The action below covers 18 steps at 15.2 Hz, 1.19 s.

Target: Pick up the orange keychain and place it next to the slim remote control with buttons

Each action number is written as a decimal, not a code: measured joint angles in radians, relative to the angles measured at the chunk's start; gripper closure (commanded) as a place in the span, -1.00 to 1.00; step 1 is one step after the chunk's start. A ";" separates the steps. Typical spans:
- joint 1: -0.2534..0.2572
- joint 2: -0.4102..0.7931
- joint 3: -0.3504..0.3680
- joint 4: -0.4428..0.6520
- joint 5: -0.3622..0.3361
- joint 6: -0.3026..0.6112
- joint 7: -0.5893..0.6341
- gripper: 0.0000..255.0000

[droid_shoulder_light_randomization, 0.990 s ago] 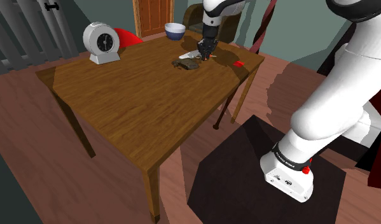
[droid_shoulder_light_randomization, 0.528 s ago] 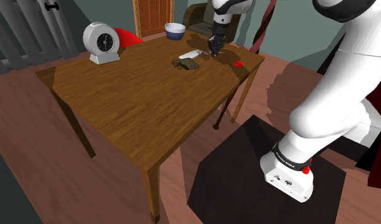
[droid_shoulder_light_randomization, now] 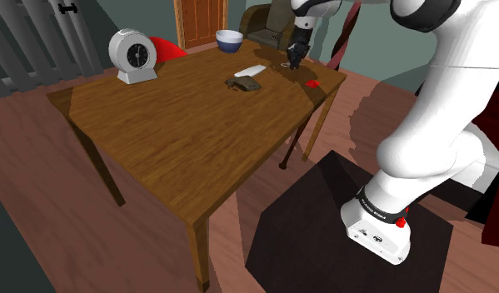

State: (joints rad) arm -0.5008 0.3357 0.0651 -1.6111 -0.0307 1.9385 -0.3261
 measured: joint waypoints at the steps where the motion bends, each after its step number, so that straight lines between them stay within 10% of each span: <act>1: -0.003 0.005 -0.002 -0.005 0.000 0.010 -0.005 1.00; 18: -0.005 0.062 -0.005 -0.095 -0.005 0.158 -0.006 1.00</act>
State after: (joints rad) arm -0.5061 0.3978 0.0603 -1.7066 -0.0352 2.0962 -0.3322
